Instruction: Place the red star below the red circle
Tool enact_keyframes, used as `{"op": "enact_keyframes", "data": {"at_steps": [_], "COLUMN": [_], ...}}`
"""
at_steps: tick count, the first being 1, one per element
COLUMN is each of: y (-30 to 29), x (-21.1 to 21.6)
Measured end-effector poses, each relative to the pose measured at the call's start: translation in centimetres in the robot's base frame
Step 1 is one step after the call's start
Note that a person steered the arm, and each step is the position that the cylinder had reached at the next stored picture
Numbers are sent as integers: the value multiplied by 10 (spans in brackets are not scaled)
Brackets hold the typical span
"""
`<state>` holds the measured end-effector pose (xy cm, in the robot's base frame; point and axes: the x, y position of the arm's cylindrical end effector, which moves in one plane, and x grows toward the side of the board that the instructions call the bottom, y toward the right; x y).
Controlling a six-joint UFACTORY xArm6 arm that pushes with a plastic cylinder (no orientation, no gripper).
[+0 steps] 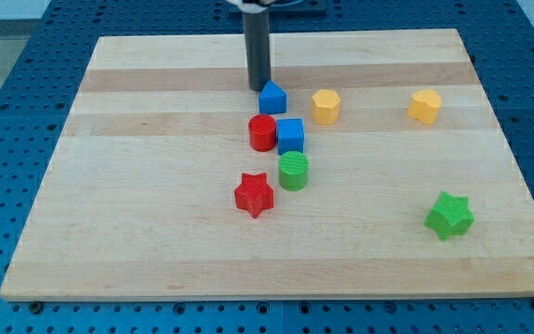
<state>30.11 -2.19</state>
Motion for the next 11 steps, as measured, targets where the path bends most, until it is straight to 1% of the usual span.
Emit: {"op": "enact_keyframes", "data": {"at_steps": [1, 2, 3, 4, 5, 6, 7, 8, 9, 10, 11], "y": [-8, -62, -100, -95, -57, -45, -42, -42, -57, -43, -9], "x": [-12, 54, 149, 242, 254, 223, 174, 139, 200, 266, 251]}}
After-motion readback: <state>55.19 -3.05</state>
